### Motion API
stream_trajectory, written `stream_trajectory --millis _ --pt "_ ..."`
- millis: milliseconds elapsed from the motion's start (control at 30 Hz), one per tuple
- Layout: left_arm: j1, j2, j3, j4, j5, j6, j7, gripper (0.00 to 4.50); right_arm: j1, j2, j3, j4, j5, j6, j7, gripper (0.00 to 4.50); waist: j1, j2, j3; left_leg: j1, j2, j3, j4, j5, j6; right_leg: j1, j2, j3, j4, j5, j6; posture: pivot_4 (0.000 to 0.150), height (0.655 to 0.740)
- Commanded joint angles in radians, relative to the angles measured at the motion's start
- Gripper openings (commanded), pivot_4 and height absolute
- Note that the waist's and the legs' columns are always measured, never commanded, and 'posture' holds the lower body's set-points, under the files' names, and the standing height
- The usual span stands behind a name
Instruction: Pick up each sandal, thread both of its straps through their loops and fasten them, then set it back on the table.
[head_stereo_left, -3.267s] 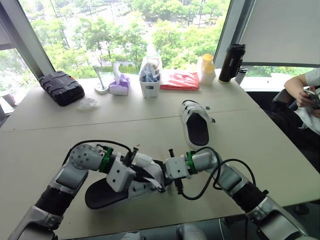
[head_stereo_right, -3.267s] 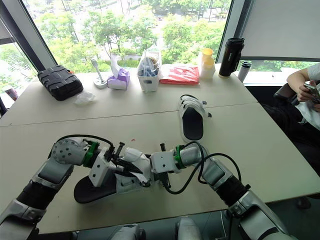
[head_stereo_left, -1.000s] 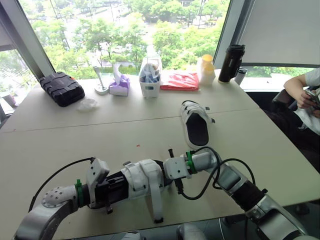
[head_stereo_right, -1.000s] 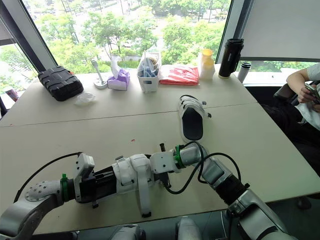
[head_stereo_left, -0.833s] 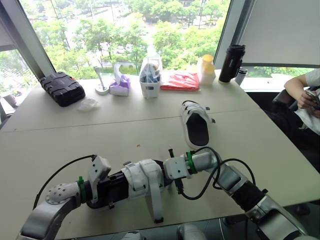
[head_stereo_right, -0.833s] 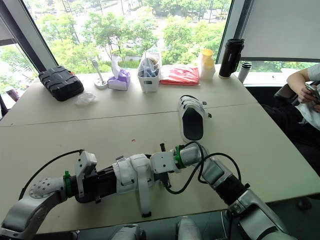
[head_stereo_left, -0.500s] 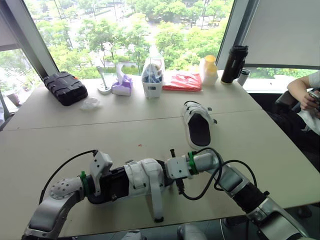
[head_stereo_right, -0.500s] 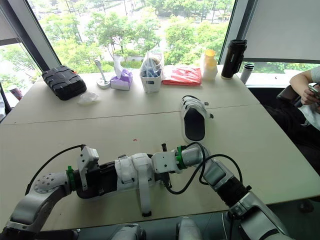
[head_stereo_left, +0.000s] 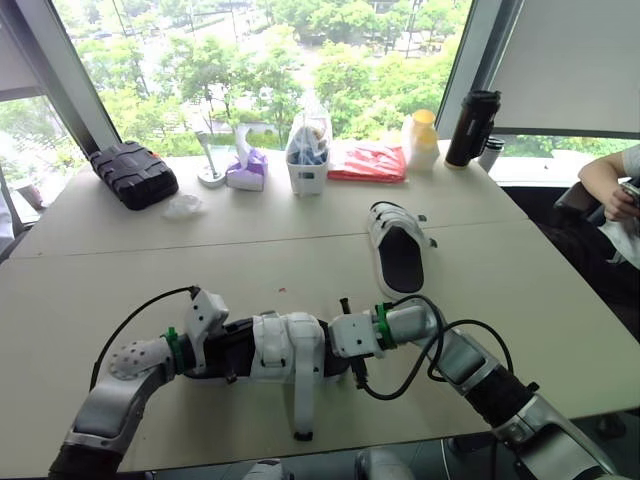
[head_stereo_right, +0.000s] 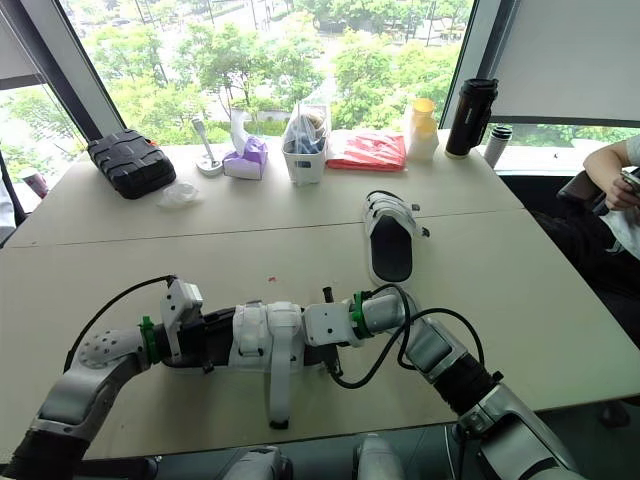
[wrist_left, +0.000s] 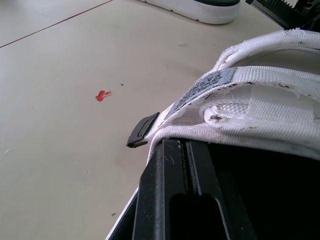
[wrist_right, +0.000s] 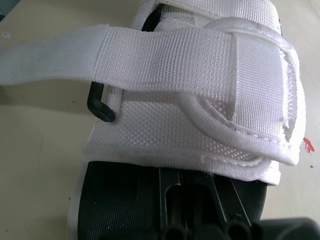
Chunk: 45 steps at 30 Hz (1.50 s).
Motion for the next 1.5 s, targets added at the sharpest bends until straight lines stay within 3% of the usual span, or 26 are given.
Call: stream_trajectory --millis 33,267,367,500,633,733,833,1067,1100,1500 --pt "-0.022 0.018 0.044 0.014 0.008 -0.012 0.006 0.03 0.048 -0.041 0.059 0.072 -0.083 0.071 0.041 0.0 0.0 0.0 0.0 0.0 0.0 0.0 0.0 0.0 0.0 0.0 0.0 0.0 0.0 0.0 0.0 0.15 0.74" --pt "0.124 0.117 0.152 -0.168 -0.24 0.239 -0.106 0.03 0.052 -0.039 0.062 0.066 -0.086 0.077 0.037 0.0 -0.005 0.0 0.001 -0.003 0.0 0.0 -0.001 0.0 0.0 -0.003 0.0 0.0 -0.001 0.0 0.0 0.15 0.74" --pt "0.227 0.19 0.269 -0.299 -0.48 0.432 -0.151 0.03 0.052 -0.039 0.063 0.071 -0.091 0.071 0.039 0.0 -0.004 -0.001 0.002 -0.003 0.0 0.0 -0.001 0.0 0.001 -0.003 -0.001 0.0 -0.002 0.0 0.0 0.15 0.74" --pt "0.304 0.241 0.334 -0.419 -0.639 0.559 -0.148 0.03 0.051 -0.04 0.063 0.073 -0.091 0.067 0.043 0.0 -0.004 -0.001 0.003 -0.003 0.001 0.0 -0.001 -0.001 0.001 -0.002 -0.003 0.0 -0.002 -0.001 0.0 0.15 0.74" --pt "0.329 0.258 0.284 -0.521 -0.64 0.6 -0.11 0.03 0.052 -0.047 0.065 0.077 -0.093 0.059 0.05 0.0 -0.004 -0.001 0.003 -0.003 0.0 0.0 -0.001 -0.001 0.001 -0.002 -0.003 0.0 -0.003 -0.001 0.0 0.15 0.74" --pt "0.294 0.214 0.21 -0.546 -0.615 0.601 -0.04 0.03 0.052 -0.05 0.066 0.075 -0.092 0.06 0.055 0.0 -0.002 0.0 0.003 -0.003 0.0 0.0 -0.001 0.0 0.001 -0.002 -0.003 0.0 -0.003 -0.001 0.0 0.15 0.74" --pt "0.273 0.187 0.12 -0.558 -0.549 0.583 -0.003 0.81 0.052 -0.052 0.066 0.072 -0.091 0.062 0.058 0.0 -0.001 -0.001 0.002 -0.003 -0.001 0.0 -0.001 0.0 0.001 -0.001 -0.003 0.0 -0.003 -0.001 0.0 0.15 0.74" --pt "0.279 0.137 -0.015 -0.516 -0.398 0.51 0.029 4.28 0.061 -0.064 0.061 0.056 -0.091 0.072 0.061 0.0 0.0 -0.001 0.002 -0.003 -0.002 0.001 -0.001 -0.001 0.001 -0.001 -0.004 0.0 -0.004 -0.001 0.0 0.15 0.74" --pt "0.281 0.133 -0.024 -0.508 -0.387 0.505 0.028 4.45 0.063 -0.067 0.061 0.053 -0.091 0.072 0.061 0.0 0.0 -0.001 0.002 -0.003 -0.001 0.001 -0.001 -0.001 0.001 -0.001 -0.004 0.0 -0.004 -0.001 0.0 0.15 0.74" --pt "0.258 0.039 -0.122 -0.434 -0.327 0.463 0.023 4.45 0.076 -0.074 0.064 0.03 -0.089 0.086 0.057 0.0 0.002 0.0 0.002 -0.004 -0.002 0.001 -0.001 -0.002 0.003 -0.001 -0.005 0.0 -0.005 -0.001 0.001 0.15 0.74"
